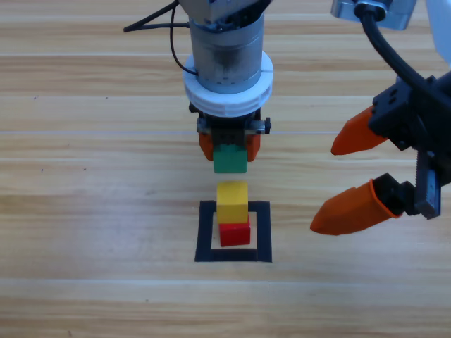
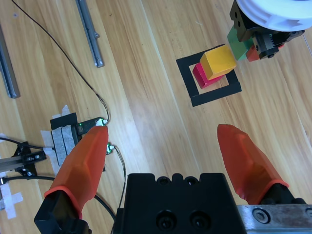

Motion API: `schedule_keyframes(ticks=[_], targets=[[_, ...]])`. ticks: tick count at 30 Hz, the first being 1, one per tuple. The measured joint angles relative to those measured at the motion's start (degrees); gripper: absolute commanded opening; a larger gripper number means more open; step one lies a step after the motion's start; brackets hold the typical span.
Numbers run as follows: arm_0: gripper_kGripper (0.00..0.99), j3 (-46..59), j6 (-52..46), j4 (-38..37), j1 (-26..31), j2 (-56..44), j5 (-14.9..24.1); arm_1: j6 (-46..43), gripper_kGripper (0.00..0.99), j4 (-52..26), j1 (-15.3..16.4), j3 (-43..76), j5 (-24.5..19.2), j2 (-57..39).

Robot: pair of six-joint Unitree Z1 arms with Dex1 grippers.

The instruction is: Stack the blocks in the rectangular block: red at the bottom, yellow in the middle, green on top

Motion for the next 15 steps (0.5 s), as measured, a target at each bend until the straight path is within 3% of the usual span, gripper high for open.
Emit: schedule_keyframes(ticks=[15], targets=[[0.063, 0.0, -3.1, 1.2, -0.1, 0.0, 0.0, -0.5, 0.990, 0.7, 0.0, 0.1, 0.2, 0.0]])
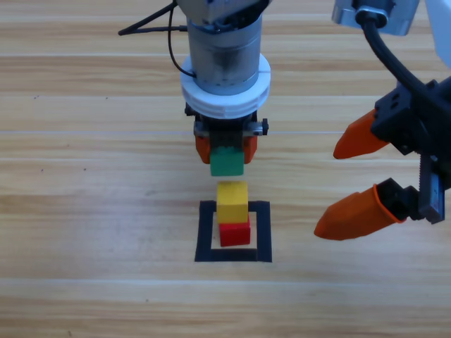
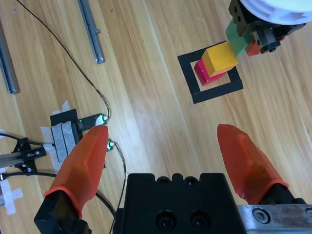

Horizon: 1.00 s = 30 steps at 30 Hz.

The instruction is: Stack the blocks in the rectangular block: red at the bottom, yellow in the middle, green on top

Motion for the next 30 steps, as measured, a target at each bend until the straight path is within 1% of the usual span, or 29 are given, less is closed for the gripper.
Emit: schedule_keyframes(ticks=[13, 30], targets=[[0.063, 0.5, -0.9, 0.2, -1.9, 0.1, -0.3, -0.2, 0.990, 0.0, 0.0, 0.0, 0.2, 0.0], [0.063, 0.7, -0.9, 0.2, -2.0, 2.4, -0.3, -0.2, 0.990, 0.0, 0.0, 0.0, 0.5, 0.0]])
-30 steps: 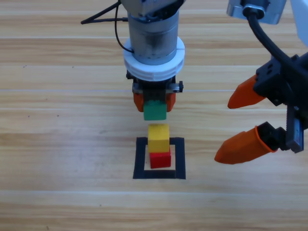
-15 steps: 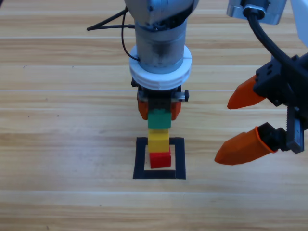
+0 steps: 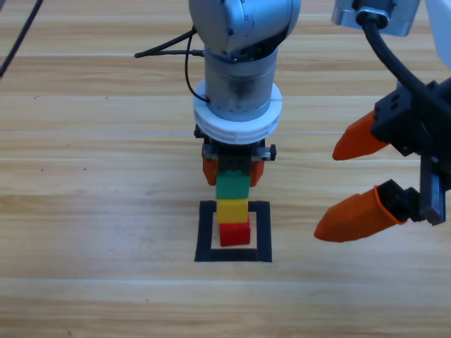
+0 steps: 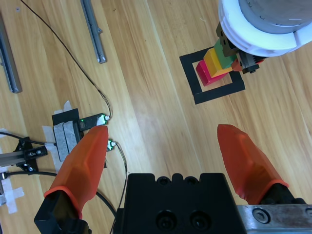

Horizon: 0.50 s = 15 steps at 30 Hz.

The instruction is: Stack the blocks in the rectangular block: red at the bottom, yellow in the middle, green on top

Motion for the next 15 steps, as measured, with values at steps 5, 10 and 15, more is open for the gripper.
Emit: schedule_keyframes(ticks=[5, 10, 15], targets=[[0.112, 0.0, 0.0, 0.0, 0.0, 0.0, 0.0, 0.0, 0.990, 0.0, 0.0, 0.0, 0.5, 0.0], [0.557, 0.3, 0.0, 0.0, 0.0, 0.0, 0.0, -0.1, 0.990, 0.0, 0.0, 0.0, 1.2, 0.0], [0.982, 0.3, -0.1, 0.0, 0.0, 0.0, 0.0, -0.2, 0.990, 0.0, 0.0, 0.0, 1.2, 0.0]])
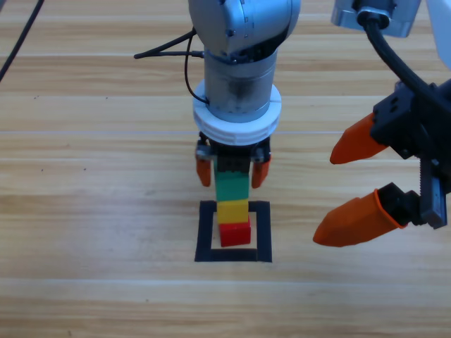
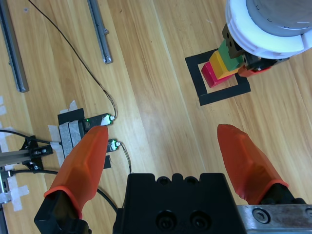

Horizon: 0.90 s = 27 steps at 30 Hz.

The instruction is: Stack the blocks in the rectangular block: red at the bottom, yellow in the middle, green on top

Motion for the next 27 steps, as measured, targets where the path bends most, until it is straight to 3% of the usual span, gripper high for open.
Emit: schedule_keyframes(ticks=[12, 21, 24, 27], targets=[[0.989, 0.0, 0.0, 0.0, 0.0, -0.6, 0.8, -0.4, 0.990, 0.2, 0.0, 0.3, 0.3, 0.0], [0.974, 1.2, 1.0, -0.2, -0.6, -17.9, 10.7, -1.0, 0.990, 0.5, 0.0, 0.3, 0.3, 0.0], [0.974, 12.5, 1.0, -5.2, -1.4, -27.2, 13.4, -1.1, 0.990, 0.7, 0.0, 0.3, 0.3, 0.0], [0.976, 39.6, 3.6, -24.5, -2.3, -40.0, 14.0, -1.5, 0.990, 1.1, 0.0, 0.3, 0.3, 0.0]])
